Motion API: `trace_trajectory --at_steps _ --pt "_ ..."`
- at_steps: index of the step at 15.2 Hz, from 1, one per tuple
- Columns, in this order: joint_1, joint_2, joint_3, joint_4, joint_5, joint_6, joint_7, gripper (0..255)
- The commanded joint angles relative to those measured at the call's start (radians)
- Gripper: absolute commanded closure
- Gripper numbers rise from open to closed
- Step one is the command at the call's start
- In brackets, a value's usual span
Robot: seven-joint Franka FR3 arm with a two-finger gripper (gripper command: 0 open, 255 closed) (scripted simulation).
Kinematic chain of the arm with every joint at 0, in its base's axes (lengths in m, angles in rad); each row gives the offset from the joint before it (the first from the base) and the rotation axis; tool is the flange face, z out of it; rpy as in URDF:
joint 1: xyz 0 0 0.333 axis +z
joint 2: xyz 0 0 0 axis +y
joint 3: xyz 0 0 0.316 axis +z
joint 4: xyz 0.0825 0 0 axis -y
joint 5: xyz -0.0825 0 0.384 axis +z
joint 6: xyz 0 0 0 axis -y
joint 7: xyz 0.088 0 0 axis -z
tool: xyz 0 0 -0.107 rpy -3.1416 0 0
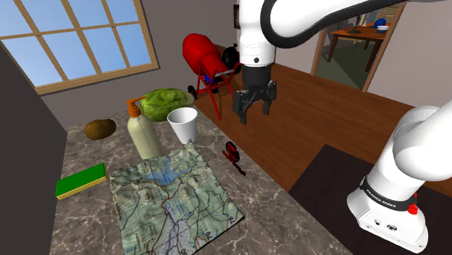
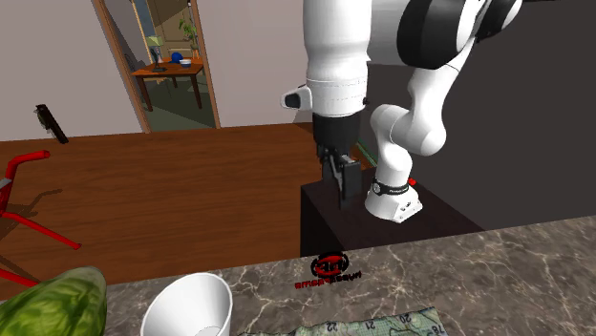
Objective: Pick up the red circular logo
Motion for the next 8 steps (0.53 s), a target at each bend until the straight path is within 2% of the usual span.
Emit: trace_trajectory --at_steps 1,5,8 --pt "0.0 0.064 0.042 0.023 -0.009 0.043 0.062 0" --pt "-0.001 0.213 0.119 0.101 -0.061 0.111 0.194 0" --pt "0.001 0.24 0.129 0.092 -0.072 0.145 0.212 0"
